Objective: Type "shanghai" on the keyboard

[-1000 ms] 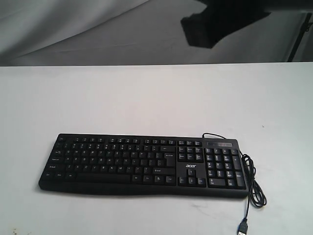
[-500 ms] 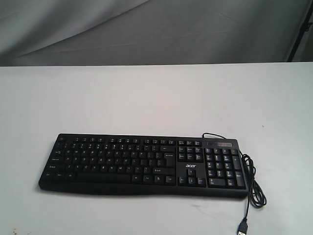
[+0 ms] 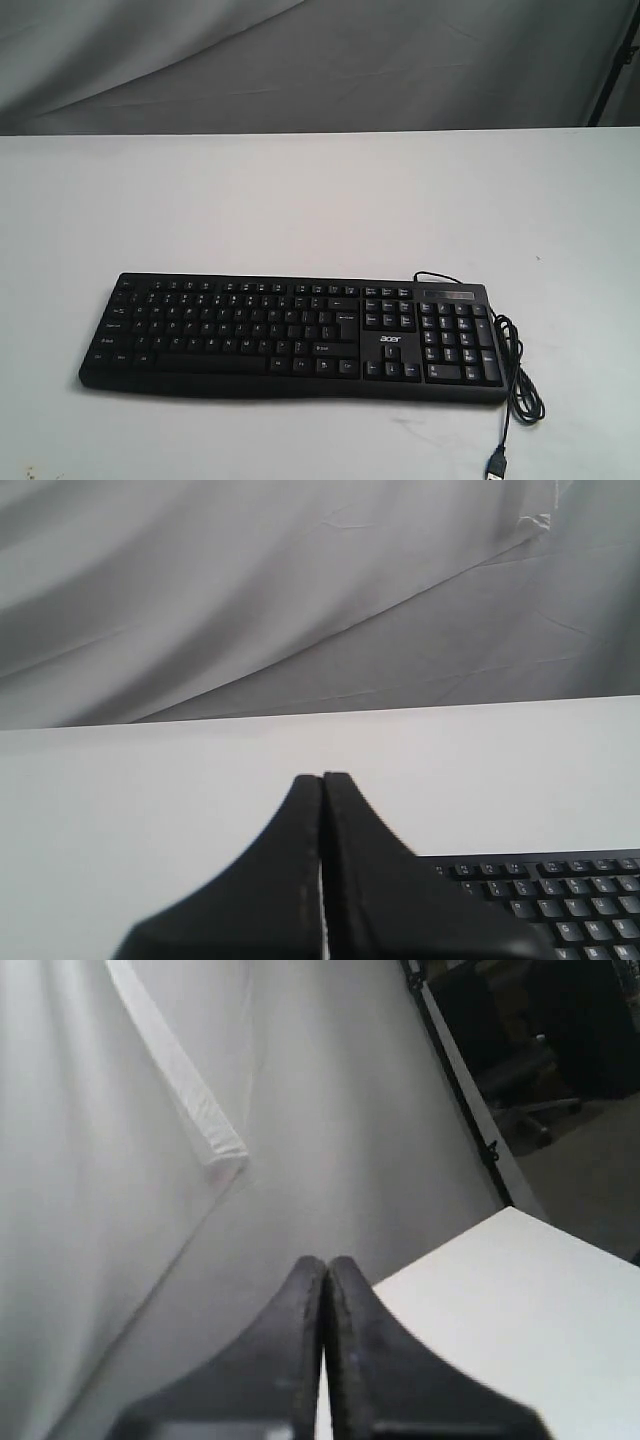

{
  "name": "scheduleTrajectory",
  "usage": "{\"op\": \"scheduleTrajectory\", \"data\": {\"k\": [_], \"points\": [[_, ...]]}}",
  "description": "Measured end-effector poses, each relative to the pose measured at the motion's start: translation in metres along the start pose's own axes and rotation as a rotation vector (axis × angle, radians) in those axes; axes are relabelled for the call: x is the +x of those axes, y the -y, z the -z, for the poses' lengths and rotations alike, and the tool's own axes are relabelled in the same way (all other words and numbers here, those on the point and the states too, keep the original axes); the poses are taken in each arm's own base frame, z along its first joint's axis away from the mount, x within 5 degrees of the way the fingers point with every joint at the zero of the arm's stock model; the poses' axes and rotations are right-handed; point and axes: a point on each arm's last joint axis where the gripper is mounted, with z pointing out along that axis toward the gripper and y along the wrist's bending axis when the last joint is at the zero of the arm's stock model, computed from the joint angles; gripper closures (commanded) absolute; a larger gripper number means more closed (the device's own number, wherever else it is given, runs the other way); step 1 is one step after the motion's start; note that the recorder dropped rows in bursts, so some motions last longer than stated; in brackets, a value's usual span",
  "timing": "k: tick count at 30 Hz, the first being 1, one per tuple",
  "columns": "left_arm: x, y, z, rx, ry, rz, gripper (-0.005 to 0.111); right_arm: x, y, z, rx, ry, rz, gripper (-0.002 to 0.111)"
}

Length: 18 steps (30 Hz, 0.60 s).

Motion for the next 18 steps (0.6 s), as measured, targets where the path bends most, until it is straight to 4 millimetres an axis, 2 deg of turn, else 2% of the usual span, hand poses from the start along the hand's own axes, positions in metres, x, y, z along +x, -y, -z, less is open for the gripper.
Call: {"op": "scheduleTrajectory", "data": {"k": [5,13,15,18], "points": [[0.0,0.0,0.0,0.0,0.0,0.0,0.107,-0.006,0.002,0.001,0.013,0.065,-0.134,0.108],[0.0,0.0,0.0,0.0,0.0,0.0,0.107,-0.01,0.003,0.002,0.024,0.117,-0.099,0.108],[0.0,0.0,0.0,0.0,0.0,0.0,0.107,-0.006,0.005,0.001,0.025,0.108,-0.093,0.108],[0.0,0.0,0.0,0.0,0.0,0.0,0.107,0.01,0.012,0.003,0.031,0.082,-0.101,0.108]]}}
